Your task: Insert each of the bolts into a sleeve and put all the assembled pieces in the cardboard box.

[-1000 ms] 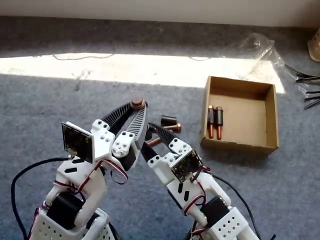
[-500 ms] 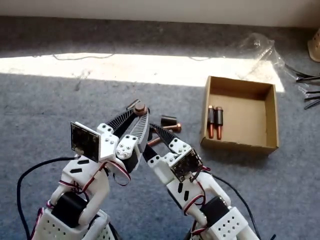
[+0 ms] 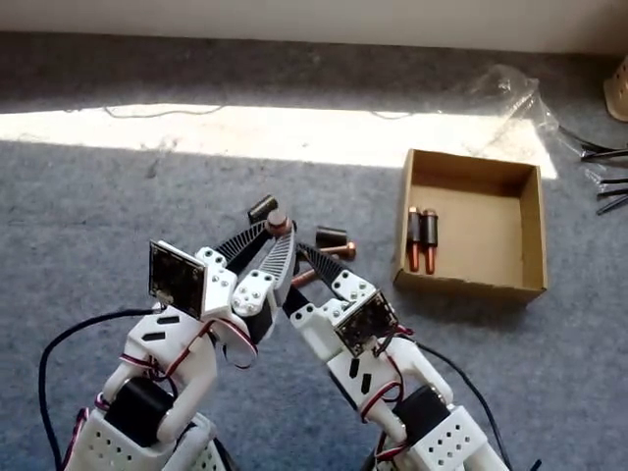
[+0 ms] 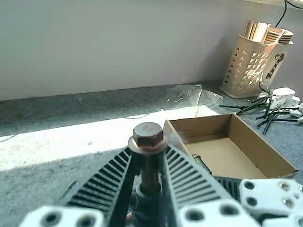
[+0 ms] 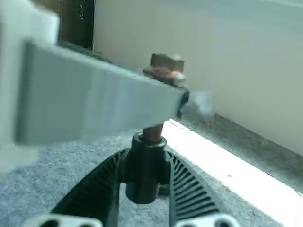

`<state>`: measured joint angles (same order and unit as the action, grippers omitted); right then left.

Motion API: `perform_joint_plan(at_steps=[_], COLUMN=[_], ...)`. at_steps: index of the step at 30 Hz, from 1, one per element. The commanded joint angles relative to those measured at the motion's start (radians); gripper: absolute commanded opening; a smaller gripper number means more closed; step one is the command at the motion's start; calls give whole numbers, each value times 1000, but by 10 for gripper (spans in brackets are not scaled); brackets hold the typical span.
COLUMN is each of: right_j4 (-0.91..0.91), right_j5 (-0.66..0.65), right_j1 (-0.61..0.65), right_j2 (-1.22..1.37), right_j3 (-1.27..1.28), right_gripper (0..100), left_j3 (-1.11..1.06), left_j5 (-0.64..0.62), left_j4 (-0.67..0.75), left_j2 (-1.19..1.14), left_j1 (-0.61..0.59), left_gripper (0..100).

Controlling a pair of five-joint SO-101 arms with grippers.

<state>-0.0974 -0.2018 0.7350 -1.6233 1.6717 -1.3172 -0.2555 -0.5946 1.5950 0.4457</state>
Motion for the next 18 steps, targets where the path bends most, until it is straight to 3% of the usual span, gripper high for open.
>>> perform_joint_plan(at_steps=[1, 18], right_j4=[-1, -1], right_j5=[-5, -6], right_j1=[4, 4], right_j2=[-10, -7], right_j3=[116, 116], right_gripper=[4, 4], left_j3=[1, 8], left_j5=[44, 51], left_j4=[-32, -28], left_j2=[2, 2], left_j1=[-4, -13], left_gripper=[153, 208])
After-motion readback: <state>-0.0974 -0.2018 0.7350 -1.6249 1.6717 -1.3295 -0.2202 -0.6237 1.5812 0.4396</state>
